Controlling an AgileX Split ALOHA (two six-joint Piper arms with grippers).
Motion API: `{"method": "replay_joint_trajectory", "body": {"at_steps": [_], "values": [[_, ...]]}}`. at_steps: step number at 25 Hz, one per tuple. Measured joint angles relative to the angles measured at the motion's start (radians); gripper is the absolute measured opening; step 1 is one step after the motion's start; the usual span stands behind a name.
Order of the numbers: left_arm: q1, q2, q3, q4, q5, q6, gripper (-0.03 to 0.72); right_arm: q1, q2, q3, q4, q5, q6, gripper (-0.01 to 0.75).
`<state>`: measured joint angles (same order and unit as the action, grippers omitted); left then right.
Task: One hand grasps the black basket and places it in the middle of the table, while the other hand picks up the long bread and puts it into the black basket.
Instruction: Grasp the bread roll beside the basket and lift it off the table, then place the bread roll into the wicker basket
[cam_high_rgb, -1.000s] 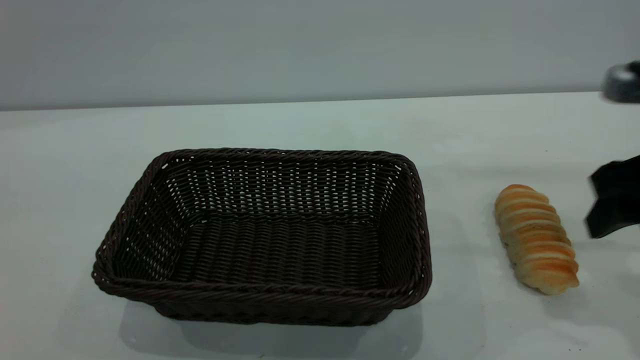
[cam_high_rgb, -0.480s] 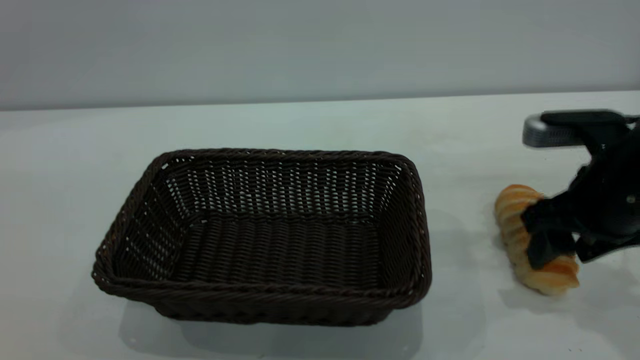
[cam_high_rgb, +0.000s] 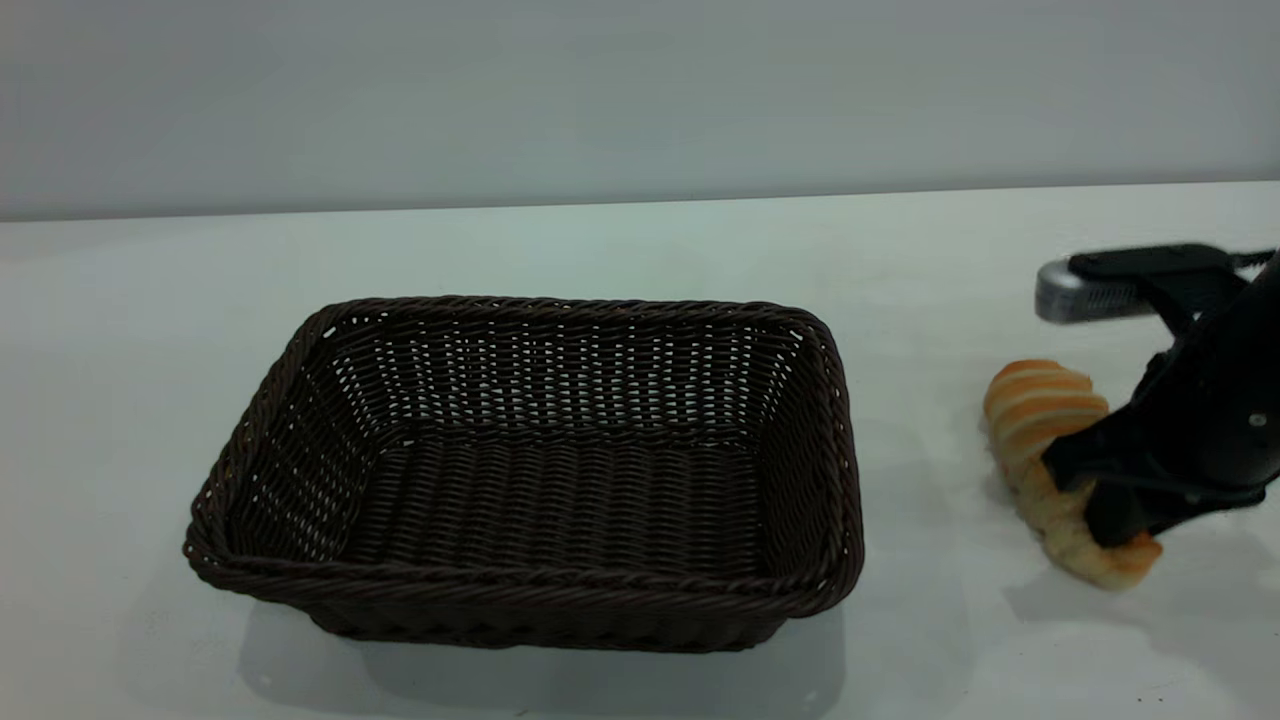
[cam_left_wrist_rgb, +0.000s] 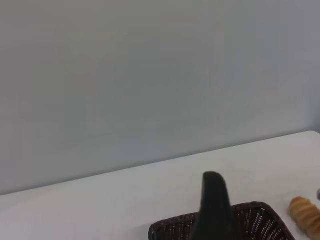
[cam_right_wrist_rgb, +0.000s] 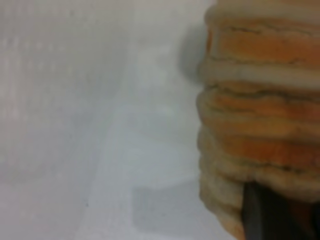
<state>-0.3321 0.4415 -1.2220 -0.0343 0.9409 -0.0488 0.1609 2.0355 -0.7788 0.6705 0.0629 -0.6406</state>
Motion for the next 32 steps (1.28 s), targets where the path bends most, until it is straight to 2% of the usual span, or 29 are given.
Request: {"method": "replay_joint_trajectory", "body": {"at_steps": [5, 10, 12, 14, 17, 20, 27, 32], "values": [[0.000, 0.000, 0.000, 0.000, -0.001, 0.001, 0.590, 0.000, -0.180, 0.000, -0.001, 0.016, -0.002, 0.054], [0.000, 0.000, 0.000, -0.001, -0.008, 0.001, 0.590, 0.022, -0.394, -0.049, 0.014, 0.108, 0.000, 0.049], [0.000, 0.000, 0.000, -0.009, -0.009, 0.001, 0.590, 0.080, -0.479, -0.075, 0.032, 0.145, 0.000, 0.047], [0.000, 0.000, 0.000, -0.028, -0.017, 0.001, 0.590, 0.171, -0.540, -0.090, 0.039, 0.171, 0.000, 0.046], [0.000, 0.000, 0.000, -0.046, -0.032, 0.003, 0.590, 0.355, -0.572, -0.092, 0.043, 0.193, 0.000, 0.046], [0.000, 0.000, 0.000, -0.056, -0.049, 0.003, 0.590, 0.488, -0.543, -0.092, 0.047, 0.187, 0.027, 0.046], [0.000, 0.000, 0.000, -0.067, -0.053, 0.006, 0.586, 0.656, -0.353, -0.092, 0.060, 0.126, 0.050, 0.046], [0.000, 0.000, 0.000, -0.067, -0.053, 0.007, 0.586, 0.677, -0.202, -0.112, 0.066, 0.066, 0.049, 0.046]]}}
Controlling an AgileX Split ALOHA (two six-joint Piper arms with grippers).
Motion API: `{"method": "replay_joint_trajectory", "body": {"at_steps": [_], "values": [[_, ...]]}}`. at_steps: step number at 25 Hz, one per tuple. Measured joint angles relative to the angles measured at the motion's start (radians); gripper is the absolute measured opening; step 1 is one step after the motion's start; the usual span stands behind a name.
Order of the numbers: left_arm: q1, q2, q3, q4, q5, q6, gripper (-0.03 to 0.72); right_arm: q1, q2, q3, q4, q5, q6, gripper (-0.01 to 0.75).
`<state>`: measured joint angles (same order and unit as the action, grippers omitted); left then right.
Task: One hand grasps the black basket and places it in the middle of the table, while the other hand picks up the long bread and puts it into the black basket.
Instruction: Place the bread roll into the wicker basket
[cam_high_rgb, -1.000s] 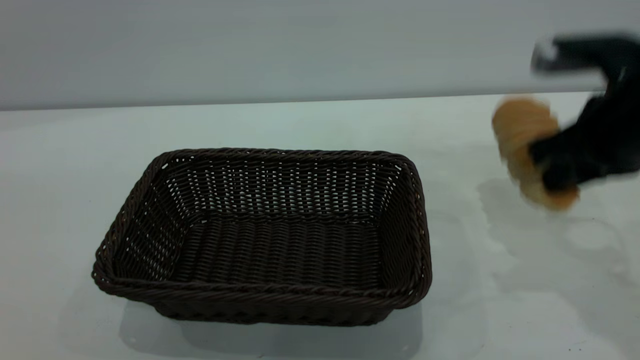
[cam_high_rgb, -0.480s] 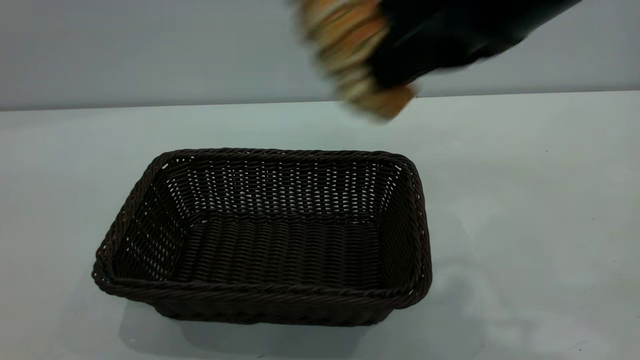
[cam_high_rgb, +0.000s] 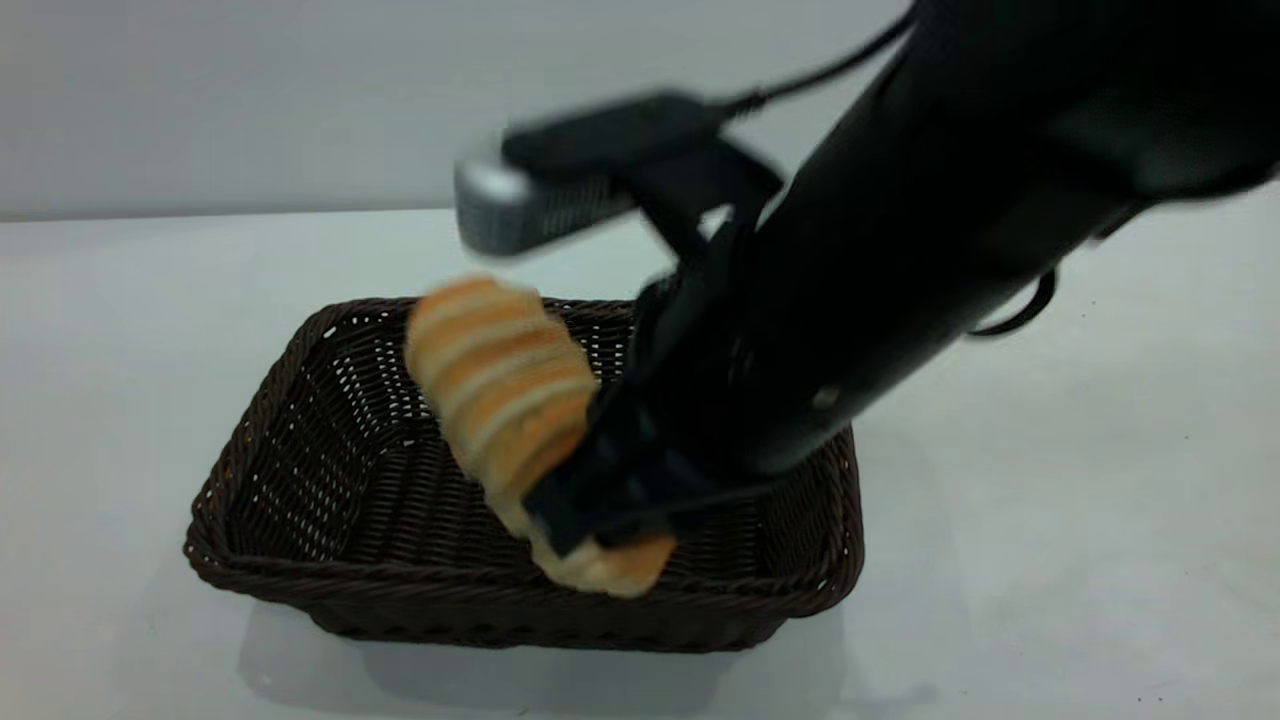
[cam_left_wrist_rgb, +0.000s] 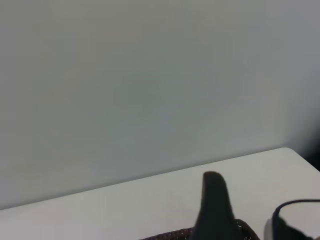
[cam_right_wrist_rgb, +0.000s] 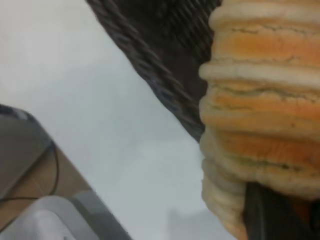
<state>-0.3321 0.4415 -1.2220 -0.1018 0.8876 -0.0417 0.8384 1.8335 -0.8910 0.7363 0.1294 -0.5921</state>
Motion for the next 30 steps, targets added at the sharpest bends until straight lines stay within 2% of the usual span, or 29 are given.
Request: {"method": "replay_joint_trajectory", "body": {"at_steps": [8, 16, 18, 21, 25, 27, 30], "values": [[0.000, 0.000, 0.000, 0.000, 0.000, 0.014, 0.586, -0.001, 0.066, -0.075, 0.000, -0.066, -0.078, 0.046], [0.000, 0.000, 0.000, 0.000, 0.000, 0.028, 0.586, -0.040, 0.069, -0.108, 0.000, -0.097, -0.132, 0.046], [0.000, 0.000, 0.000, 0.000, 0.000, 0.035, 0.586, -0.040, 0.069, -0.108, 0.000, -0.100, -0.154, 0.070], [0.000, 0.000, 0.000, 0.000, 0.000, 0.042, 0.586, -0.040, 0.069, -0.108, 0.001, -0.096, -0.166, 0.195], [-0.001, 0.000, 0.000, 0.000, 0.000, 0.042, 0.586, -0.040, 0.069, -0.108, 0.004, -0.092, -0.169, 0.429], [-0.001, 0.000, 0.000, 0.000, 0.000, 0.042, 0.586, -0.040, 0.069, -0.108, 0.004, -0.092, -0.171, 0.502], [-0.001, 0.000, 0.000, 0.000, 0.000, 0.054, 0.586, -0.040, 0.036, -0.108, 0.004, -0.084, -0.177, 0.528]]}}
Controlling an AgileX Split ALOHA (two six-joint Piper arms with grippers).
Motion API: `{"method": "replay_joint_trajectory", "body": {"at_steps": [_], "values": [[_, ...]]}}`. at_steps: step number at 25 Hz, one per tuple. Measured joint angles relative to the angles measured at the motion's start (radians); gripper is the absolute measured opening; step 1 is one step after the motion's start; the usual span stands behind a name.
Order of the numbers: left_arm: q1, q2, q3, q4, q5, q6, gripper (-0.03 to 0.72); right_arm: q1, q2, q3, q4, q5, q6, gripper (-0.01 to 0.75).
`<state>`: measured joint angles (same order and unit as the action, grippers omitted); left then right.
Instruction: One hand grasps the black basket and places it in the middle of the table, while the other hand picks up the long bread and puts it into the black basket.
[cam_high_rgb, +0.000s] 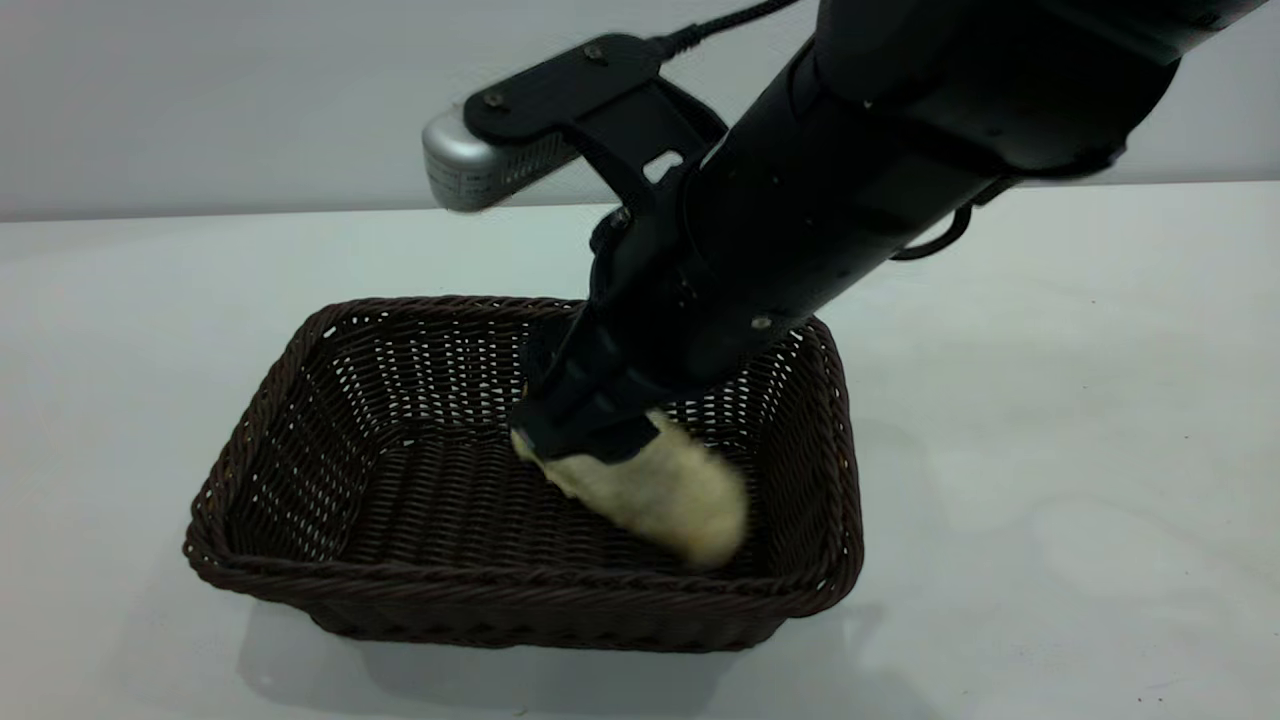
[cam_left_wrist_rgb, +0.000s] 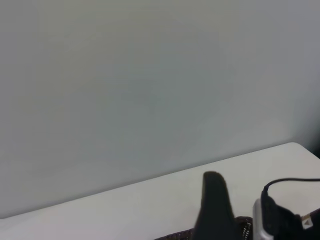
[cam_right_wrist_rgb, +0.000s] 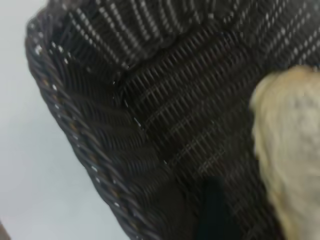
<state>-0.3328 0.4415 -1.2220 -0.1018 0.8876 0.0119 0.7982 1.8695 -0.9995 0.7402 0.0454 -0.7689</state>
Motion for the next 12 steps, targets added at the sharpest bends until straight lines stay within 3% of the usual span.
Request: {"method": "replay_joint_trajectory", "body": {"at_steps": [6, 9, 12], "values": [[0.000, 0.000, 0.000, 0.000, 0.004, 0.024, 0.586, -0.031, -0.243, 0.000, -0.038, 0.094, -0.006, 0.486], [0.000, 0.000, 0.000, 0.001, 0.026, 0.046, 0.586, -0.088, -0.399, 0.000, -0.077, 0.218, 0.014, 0.472], [0.000, 0.000, 0.000, 0.001, 0.078, 0.069, 0.586, -0.161, -0.515, 0.000, -0.172, 0.425, 0.098, 0.469]]}}
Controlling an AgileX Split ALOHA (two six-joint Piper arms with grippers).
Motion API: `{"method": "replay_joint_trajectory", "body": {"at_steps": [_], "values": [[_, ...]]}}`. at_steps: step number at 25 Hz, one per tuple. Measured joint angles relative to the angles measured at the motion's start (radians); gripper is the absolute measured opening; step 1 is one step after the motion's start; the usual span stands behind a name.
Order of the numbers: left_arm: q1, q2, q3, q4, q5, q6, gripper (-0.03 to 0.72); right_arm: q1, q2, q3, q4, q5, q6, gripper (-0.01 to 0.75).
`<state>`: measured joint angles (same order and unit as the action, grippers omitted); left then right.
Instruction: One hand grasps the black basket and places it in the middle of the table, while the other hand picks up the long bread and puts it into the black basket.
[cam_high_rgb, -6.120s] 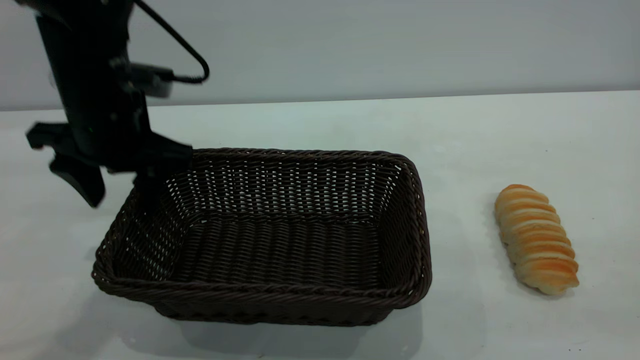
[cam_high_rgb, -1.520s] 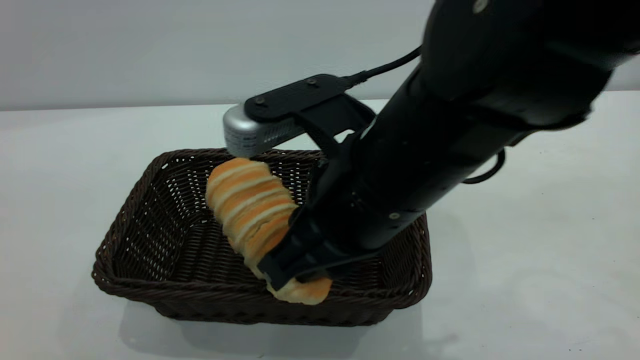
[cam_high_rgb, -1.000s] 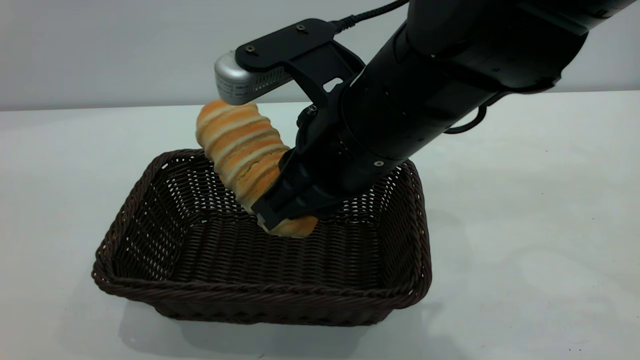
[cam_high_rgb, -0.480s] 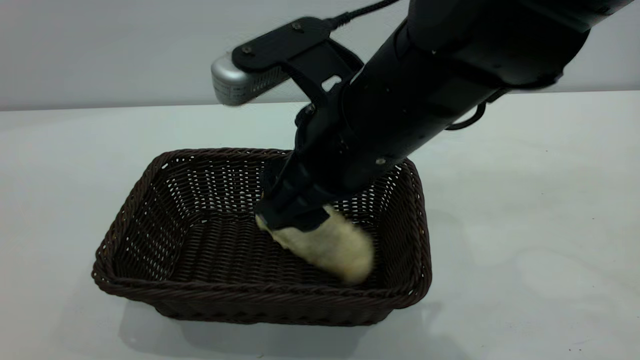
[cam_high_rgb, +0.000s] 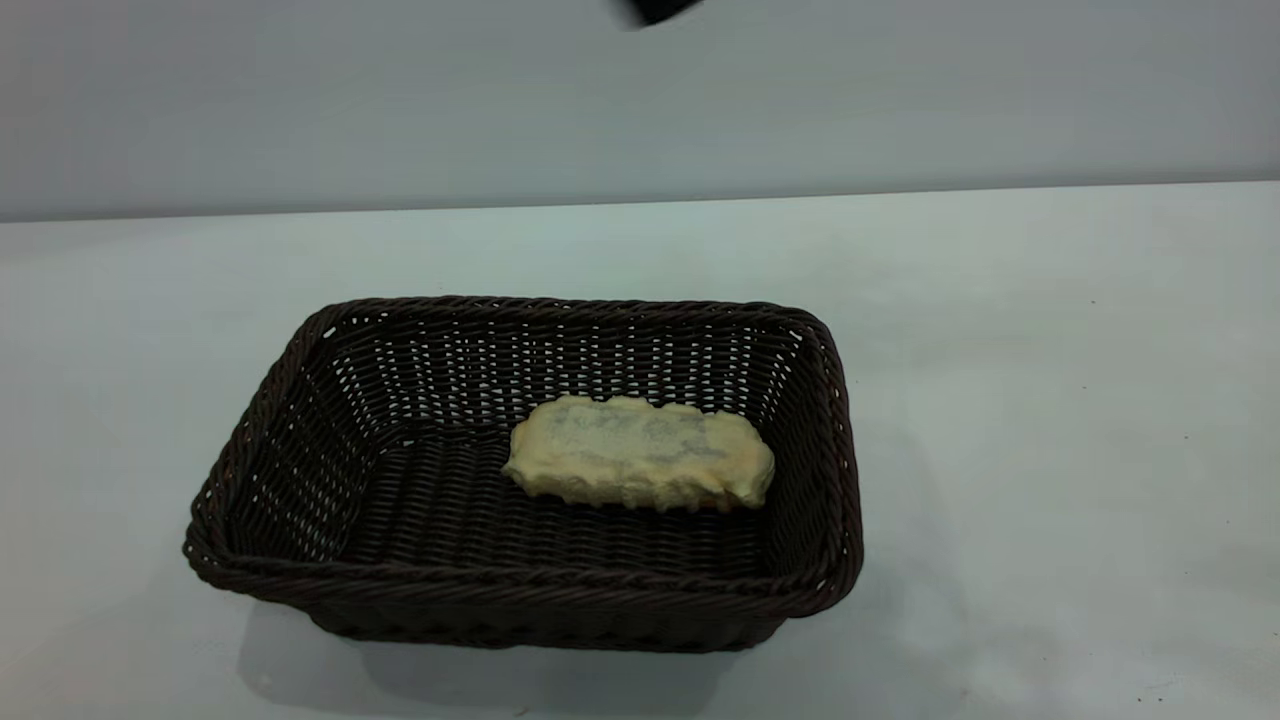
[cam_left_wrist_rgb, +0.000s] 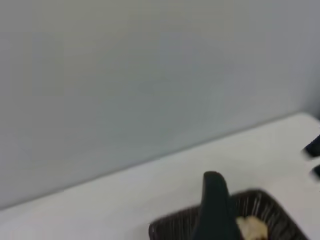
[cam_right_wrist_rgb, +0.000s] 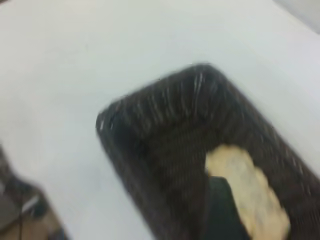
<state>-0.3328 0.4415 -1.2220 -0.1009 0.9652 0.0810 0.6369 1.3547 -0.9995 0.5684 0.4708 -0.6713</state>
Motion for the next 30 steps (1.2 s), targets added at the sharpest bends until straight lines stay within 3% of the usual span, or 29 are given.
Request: {"method": "replay_joint_trajectory", "body": {"at_steps": [4, 8, 11, 17, 24, 30], "values": [[0.000, -0.003, 0.000, 0.008, 0.086, 0.007, 0.586, -0.039, -0.102, 0.000, -0.192, 0.262, 0.167, 0.468], [0.000, -0.039, 0.000, 0.045, 0.192, -0.004, 0.586, -0.039, -0.203, 0.003, -0.344, 0.434, 0.314, 0.468], [0.000, -0.076, -0.001, 0.079, 0.199, -0.041, 0.586, -0.039, -0.284, 0.037, -0.398, 0.538, 0.378, 0.458], [0.000, -0.196, 0.102, 0.163, 0.199, -0.147, 0.586, -0.039, -0.493, 0.217, -0.413, 0.593, 0.441, 0.432], [0.000, -0.356, 0.451, 0.169, 0.199, -0.181, 0.586, -0.039, -0.784, 0.414, -0.416, 0.623, 0.492, 0.427], [0.000, -0.461, 0.650, 0.178, 0.192, -0.184, 0.586, -0.039, -0.983, 0.470, -0.424, 0.688, 0.542, 0.427]]}}
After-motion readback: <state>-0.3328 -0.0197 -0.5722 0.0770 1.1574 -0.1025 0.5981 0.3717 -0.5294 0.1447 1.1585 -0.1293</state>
